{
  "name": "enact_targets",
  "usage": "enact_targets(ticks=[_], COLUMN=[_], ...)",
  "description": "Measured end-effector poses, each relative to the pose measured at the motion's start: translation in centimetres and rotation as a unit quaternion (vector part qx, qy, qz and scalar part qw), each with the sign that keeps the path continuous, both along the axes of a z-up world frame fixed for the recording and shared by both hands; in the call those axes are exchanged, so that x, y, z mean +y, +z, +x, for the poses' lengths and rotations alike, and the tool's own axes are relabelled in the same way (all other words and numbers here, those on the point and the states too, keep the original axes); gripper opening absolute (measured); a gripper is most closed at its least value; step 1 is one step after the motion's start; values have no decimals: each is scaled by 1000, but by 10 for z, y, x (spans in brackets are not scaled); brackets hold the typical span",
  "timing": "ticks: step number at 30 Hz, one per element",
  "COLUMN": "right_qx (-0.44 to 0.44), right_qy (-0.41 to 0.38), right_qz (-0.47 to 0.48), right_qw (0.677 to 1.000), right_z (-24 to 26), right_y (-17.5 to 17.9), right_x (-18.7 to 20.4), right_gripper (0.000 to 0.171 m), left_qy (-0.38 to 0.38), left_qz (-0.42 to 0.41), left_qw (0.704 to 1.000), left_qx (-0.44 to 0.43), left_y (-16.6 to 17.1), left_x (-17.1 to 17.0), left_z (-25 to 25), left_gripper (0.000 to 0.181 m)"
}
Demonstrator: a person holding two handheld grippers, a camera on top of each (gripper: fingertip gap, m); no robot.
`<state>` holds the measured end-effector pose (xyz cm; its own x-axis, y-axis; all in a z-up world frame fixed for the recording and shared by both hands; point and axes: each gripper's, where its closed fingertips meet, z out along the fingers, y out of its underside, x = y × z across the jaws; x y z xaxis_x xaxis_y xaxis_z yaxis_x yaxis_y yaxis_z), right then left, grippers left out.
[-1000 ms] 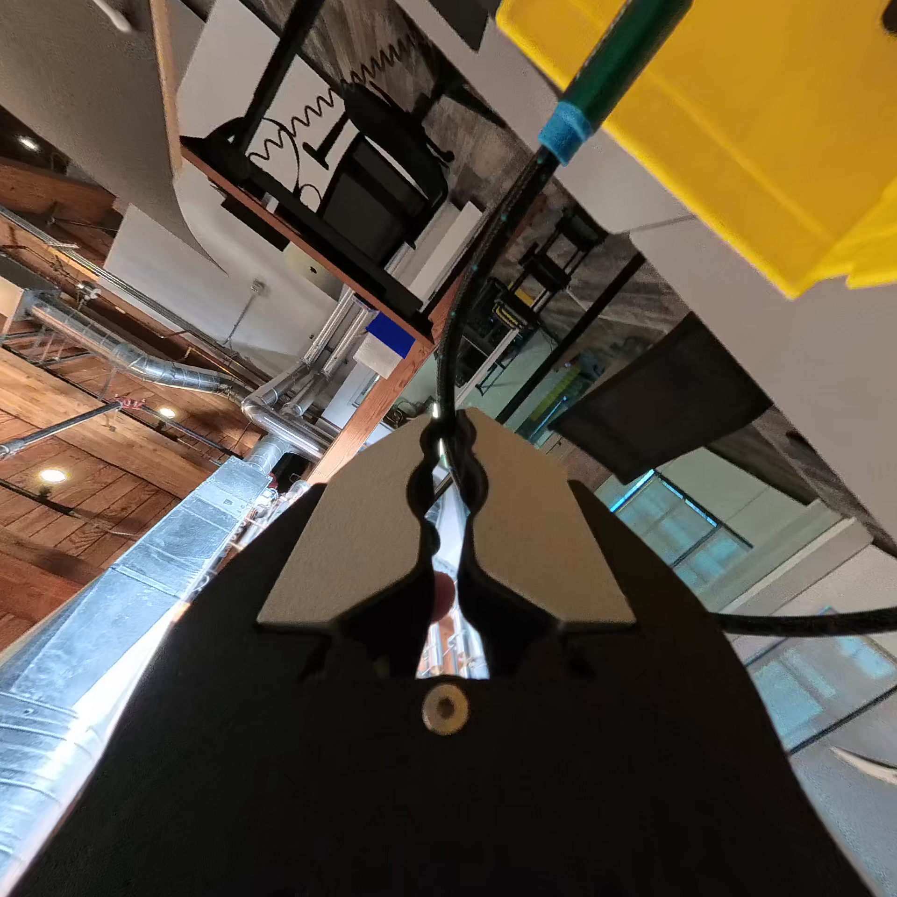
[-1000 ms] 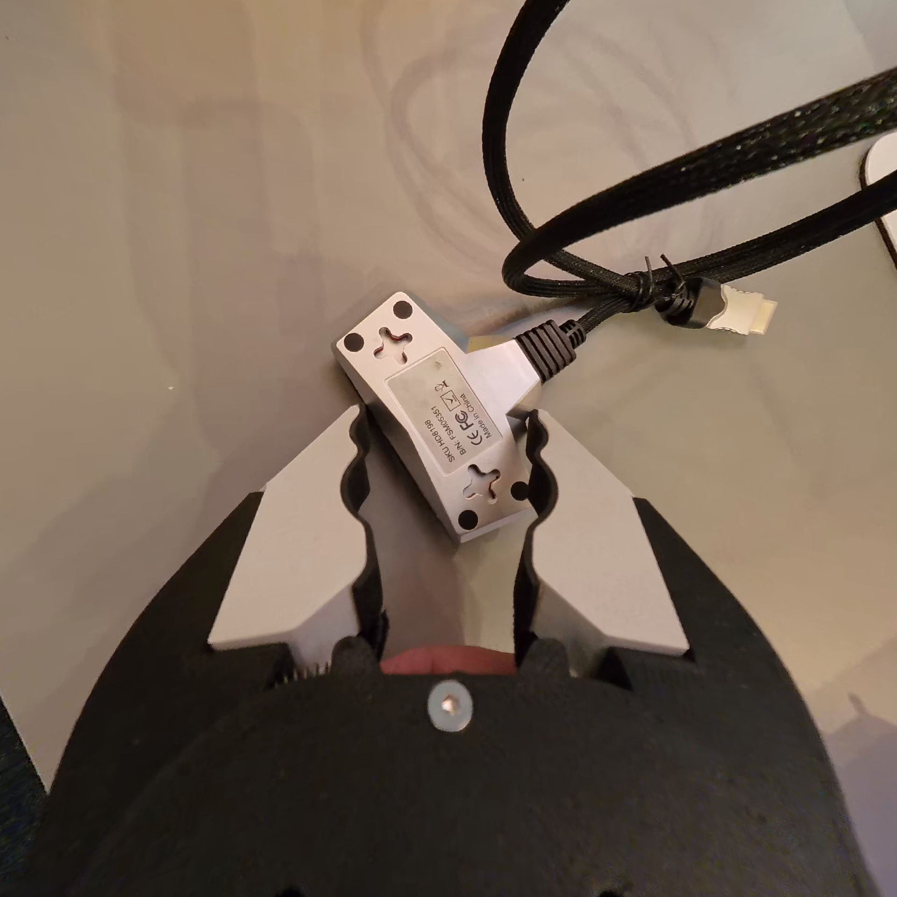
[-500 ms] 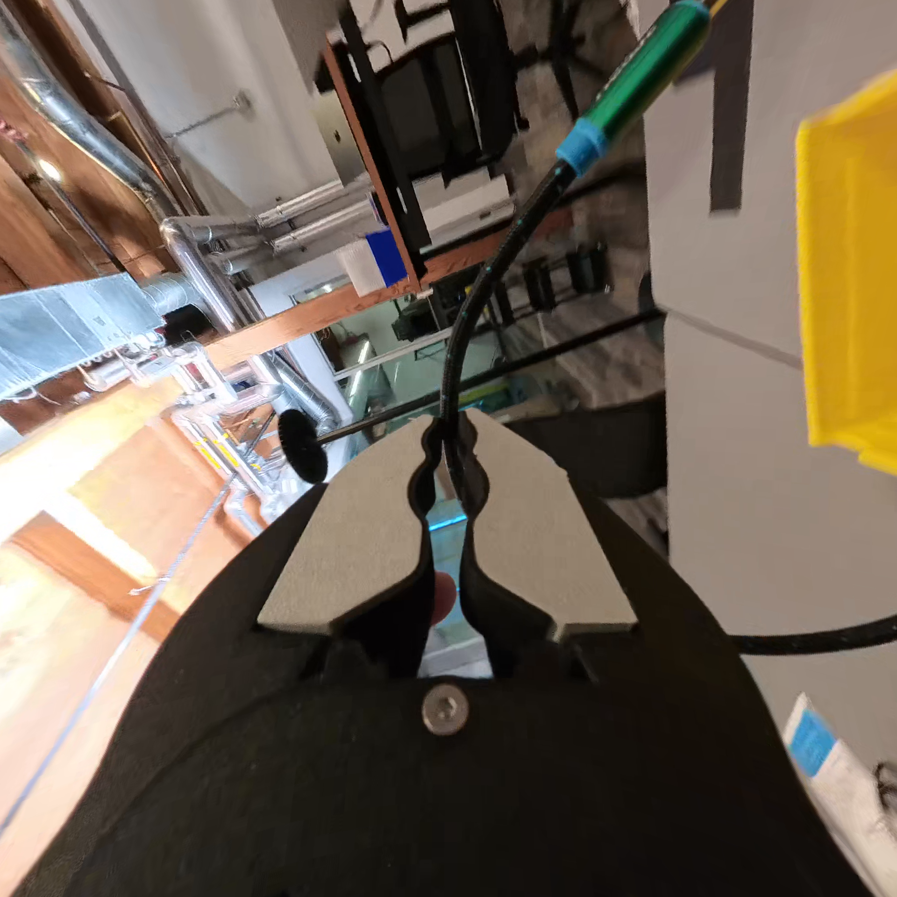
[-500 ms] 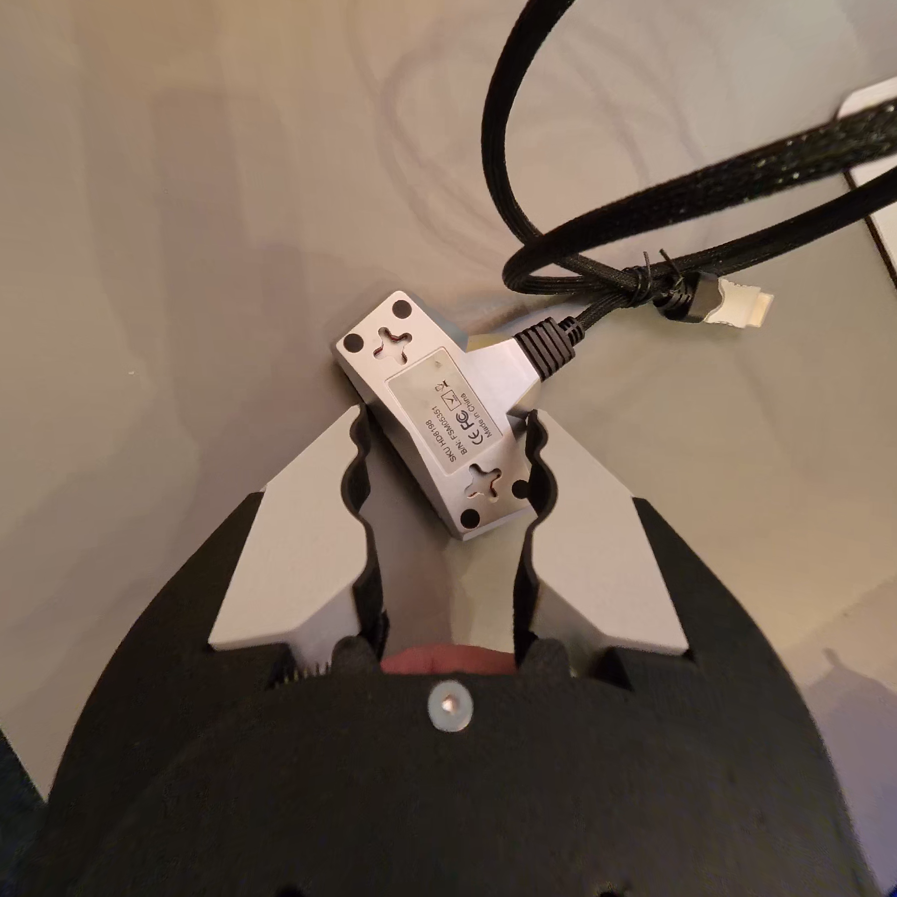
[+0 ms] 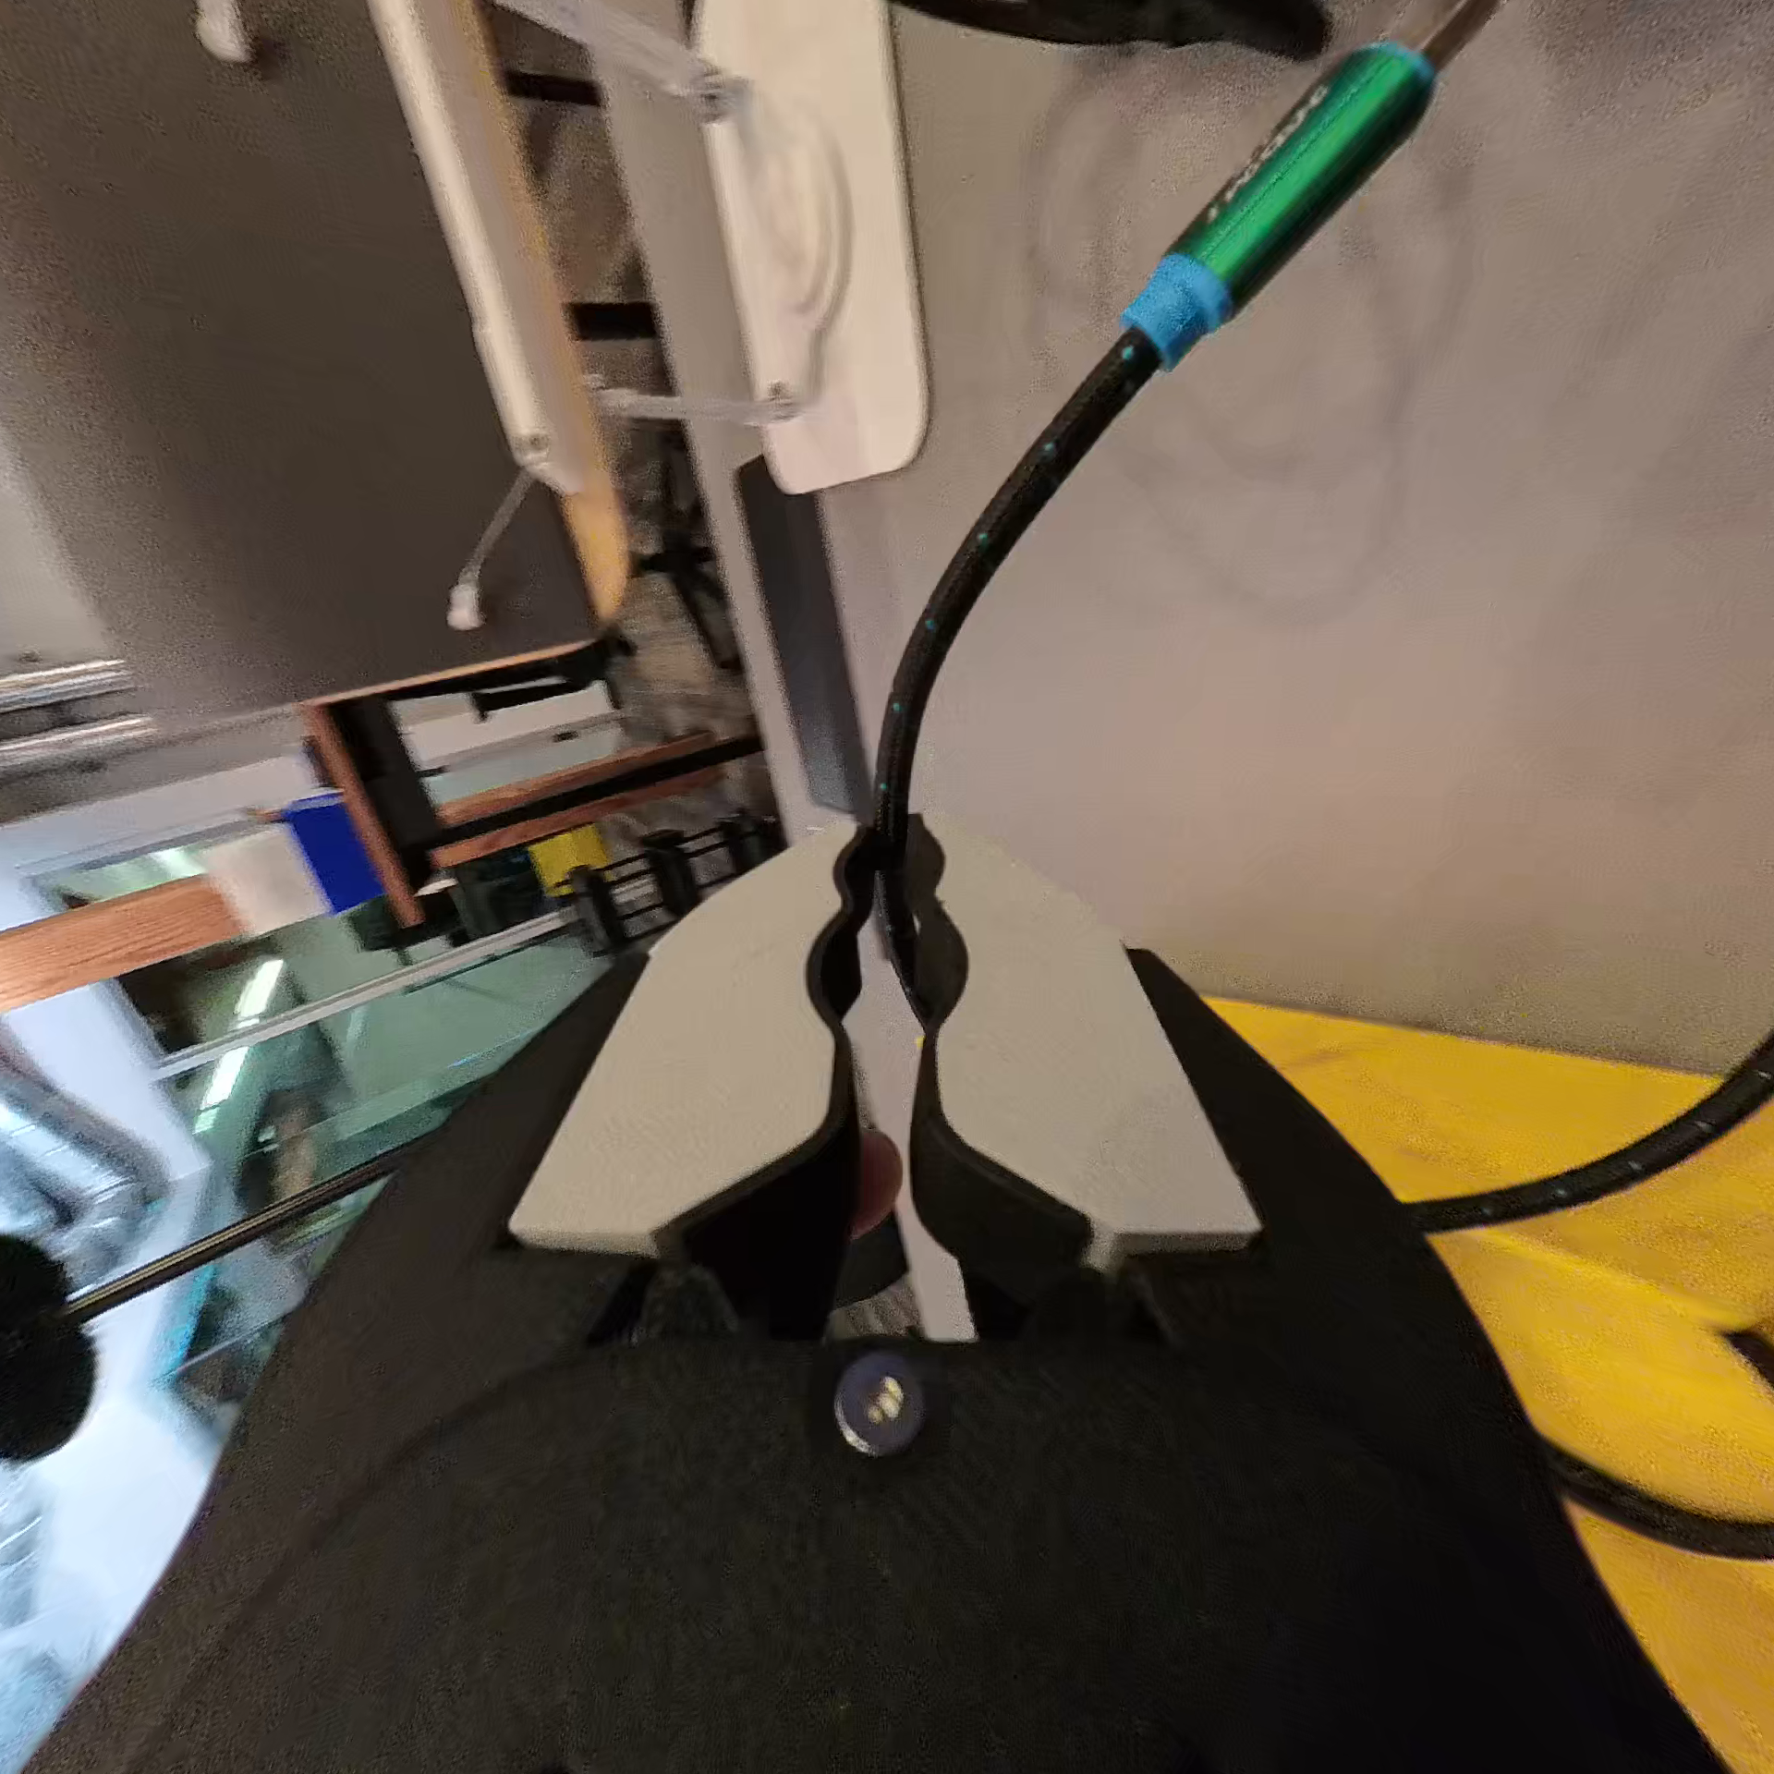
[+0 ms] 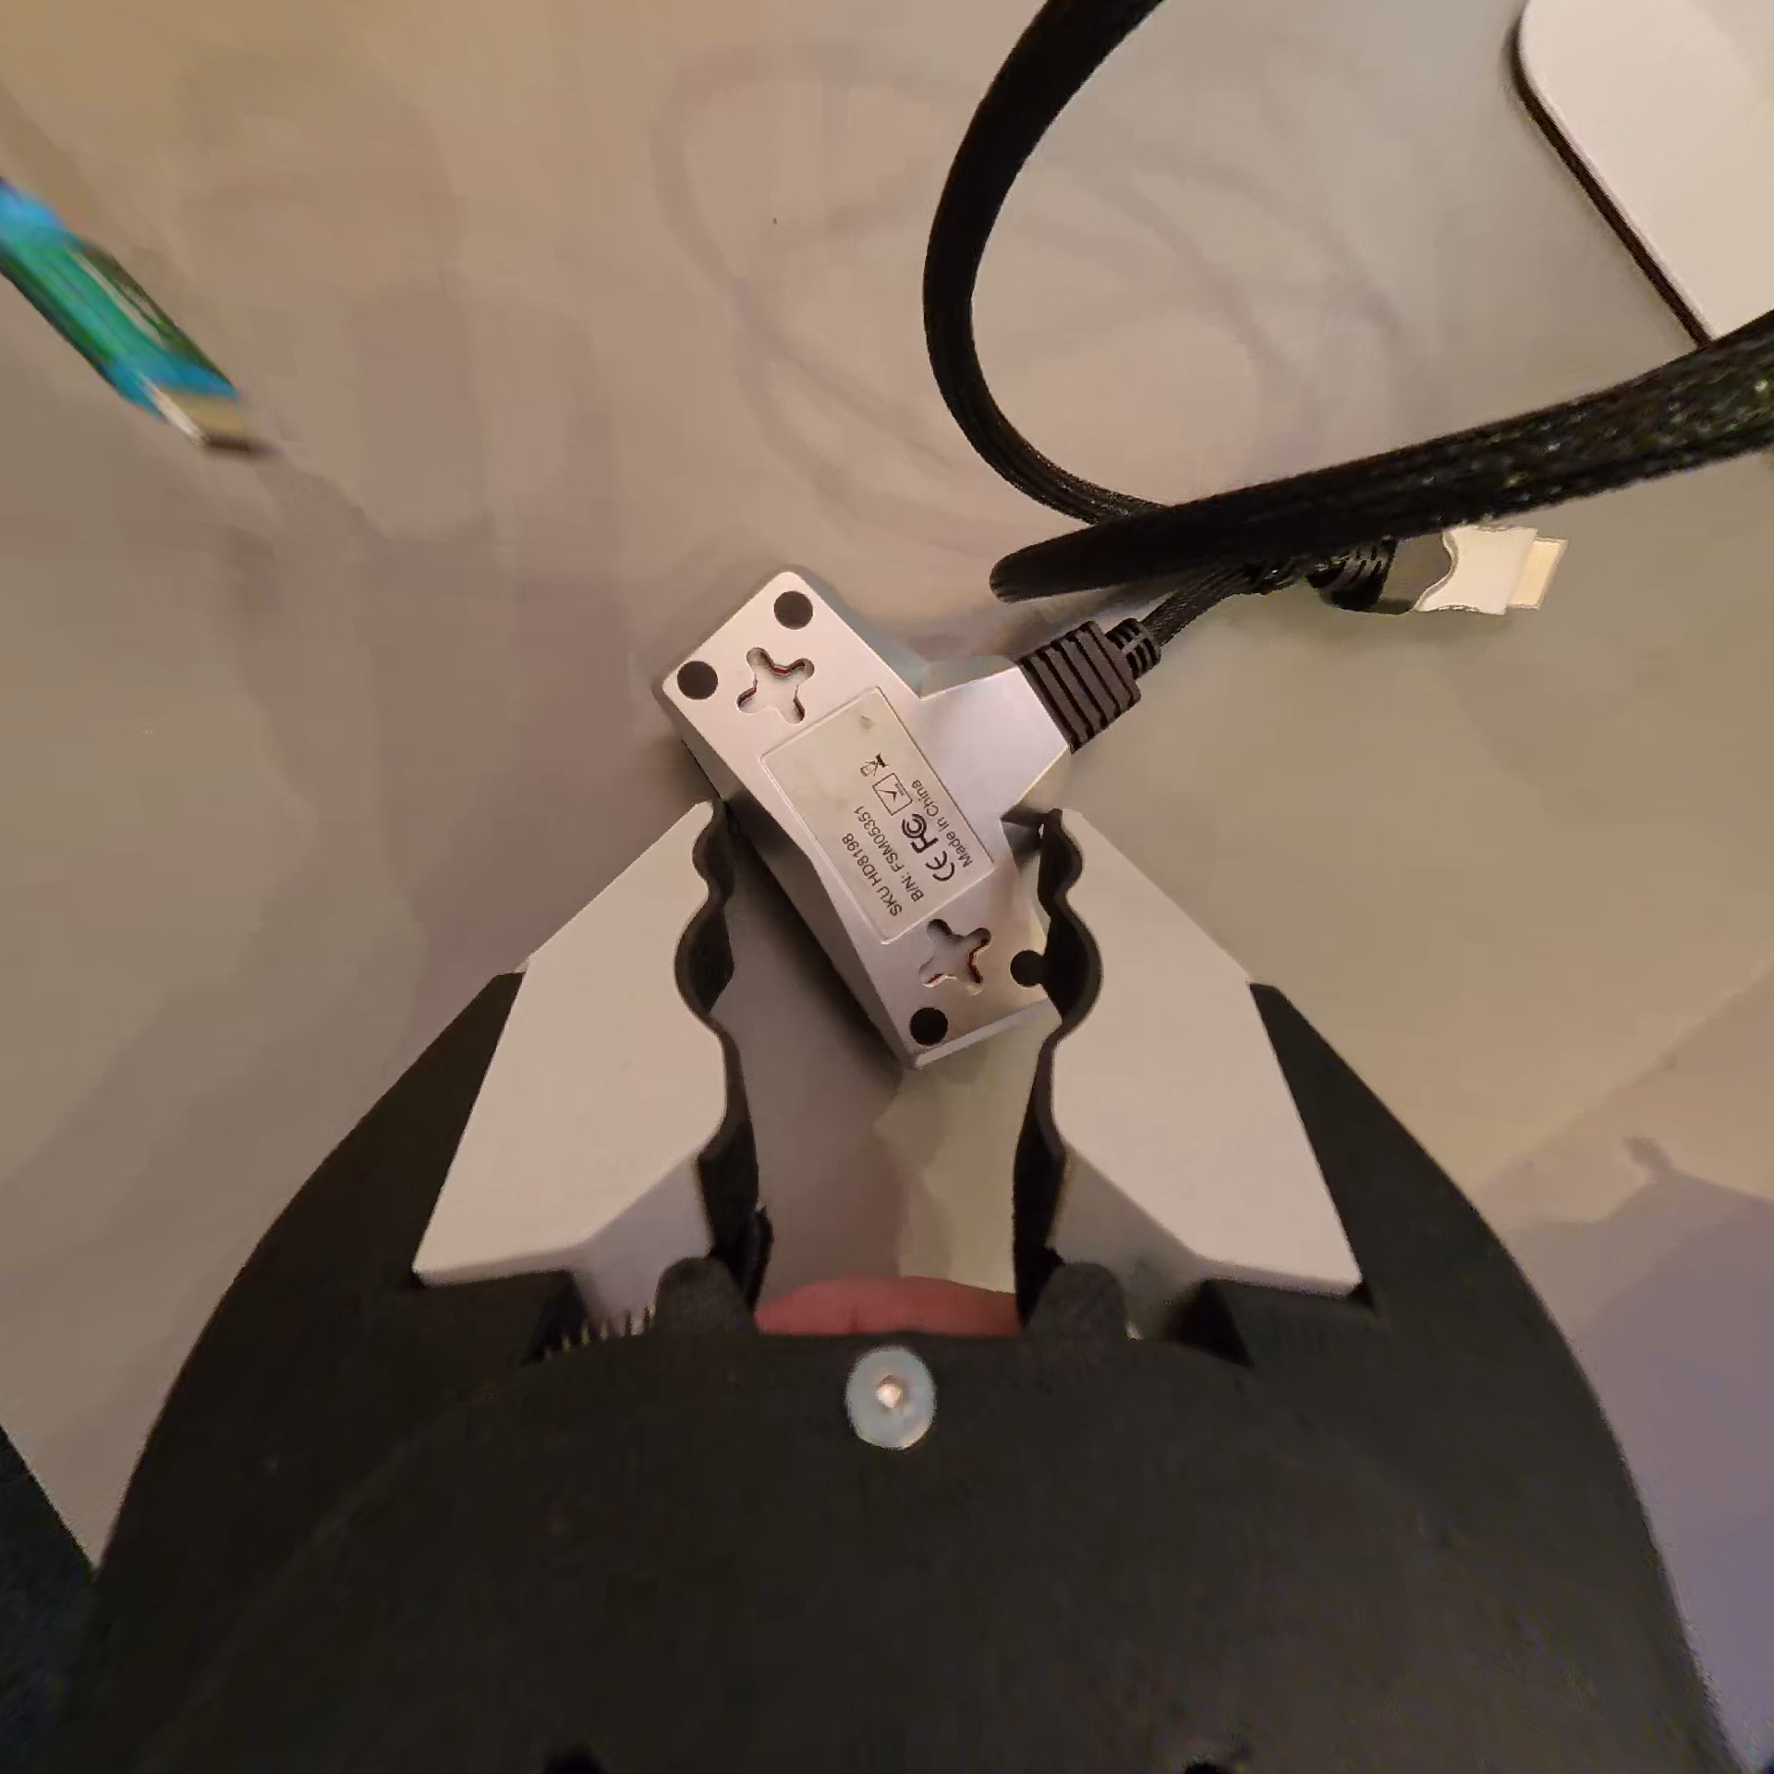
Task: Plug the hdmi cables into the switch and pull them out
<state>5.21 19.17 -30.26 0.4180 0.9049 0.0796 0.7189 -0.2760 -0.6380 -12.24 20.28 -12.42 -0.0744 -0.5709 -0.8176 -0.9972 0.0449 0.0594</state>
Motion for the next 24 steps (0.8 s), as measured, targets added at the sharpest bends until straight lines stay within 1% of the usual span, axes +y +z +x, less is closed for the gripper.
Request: enact_targets(ticks=[2,6,8,10,14,18,21,24], right_qx=[9,21,31,38,41,43,42,41], right_qy=[-5,-10,-12,-13,-12,-11,-11,-10], right_qz=[-7,-16,-24,-30,-32,-33,-33,-33], right_qw=[1000,1000,999,999,999,998,999,999], right_z=[2,5,4,3,2,2,2,1], right_y=[1,2,4,5,5,5,5,5], right_x=[1,3,3,3,2,2,2,1], right_gripper=[63,63,62,63,62,63,62,63], left_qy=[8,28,37,46,66,75,81,85], left_qz=[-42,-88,-101,-106,-104,-98,-91,-76], left_qw=[999,996,994,993,992,992,992,992], left_qx=[-2,0,-15,-6,-16,-16,-34,-60], left_y=[-28,-69,-86,-101,-120,-132,-135,-130], left_x=[5,16,23,27,33,35,35,35], left_z=[9,17,19,16,16,13,14,16], left_gripper=[6,6,6,6,7,27,35,43])
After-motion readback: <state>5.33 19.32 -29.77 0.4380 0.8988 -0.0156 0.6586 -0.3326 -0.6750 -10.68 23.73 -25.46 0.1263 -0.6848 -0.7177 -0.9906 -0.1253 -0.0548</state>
